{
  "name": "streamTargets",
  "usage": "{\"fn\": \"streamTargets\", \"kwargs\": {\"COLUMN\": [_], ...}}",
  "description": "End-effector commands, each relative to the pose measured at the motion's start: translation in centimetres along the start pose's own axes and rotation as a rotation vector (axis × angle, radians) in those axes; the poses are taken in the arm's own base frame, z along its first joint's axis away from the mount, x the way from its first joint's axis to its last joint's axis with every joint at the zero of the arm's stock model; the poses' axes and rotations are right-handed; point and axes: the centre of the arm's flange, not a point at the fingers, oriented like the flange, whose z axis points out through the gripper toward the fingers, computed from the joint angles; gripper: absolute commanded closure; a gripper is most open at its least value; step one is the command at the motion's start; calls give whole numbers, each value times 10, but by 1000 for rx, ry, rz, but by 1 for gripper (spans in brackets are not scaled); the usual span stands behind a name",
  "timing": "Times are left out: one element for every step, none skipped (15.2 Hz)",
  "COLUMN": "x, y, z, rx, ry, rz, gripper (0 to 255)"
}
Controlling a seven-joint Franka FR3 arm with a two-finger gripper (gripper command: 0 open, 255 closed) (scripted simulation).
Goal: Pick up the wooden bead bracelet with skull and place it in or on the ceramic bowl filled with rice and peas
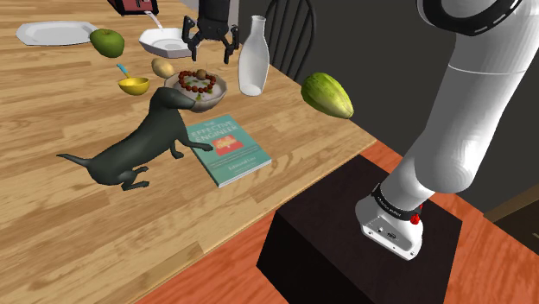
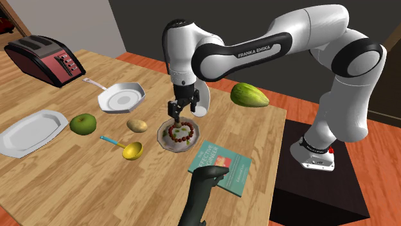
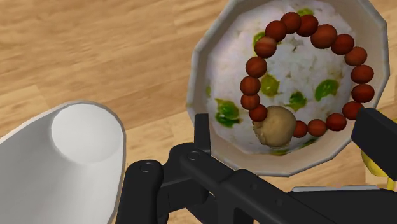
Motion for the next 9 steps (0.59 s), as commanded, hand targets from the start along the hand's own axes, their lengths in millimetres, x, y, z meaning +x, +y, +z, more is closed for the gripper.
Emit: {"fn": "streamTargets", "kwargs": {"x": [1, 1, 1, 1, 1, 1, 1, 1, 1], "y": [-1, -1, -1, -1, -1, -1, -1, -1, -1], "z": [-25, -35, -35, -35, -35, -35, -35, -35, -35], "rx": [-1, -1, -1, -1, -1, -1, -1, -1, -1], "ry": [0, 0, 0, 0, 0, 0, 0, 0, 0], "rz": [0, 0, 0, 0, 0, 0, 0, 0, 0], "gripper": [0, 0, 0, 0, 0, 0, 0, 0, 0]}}
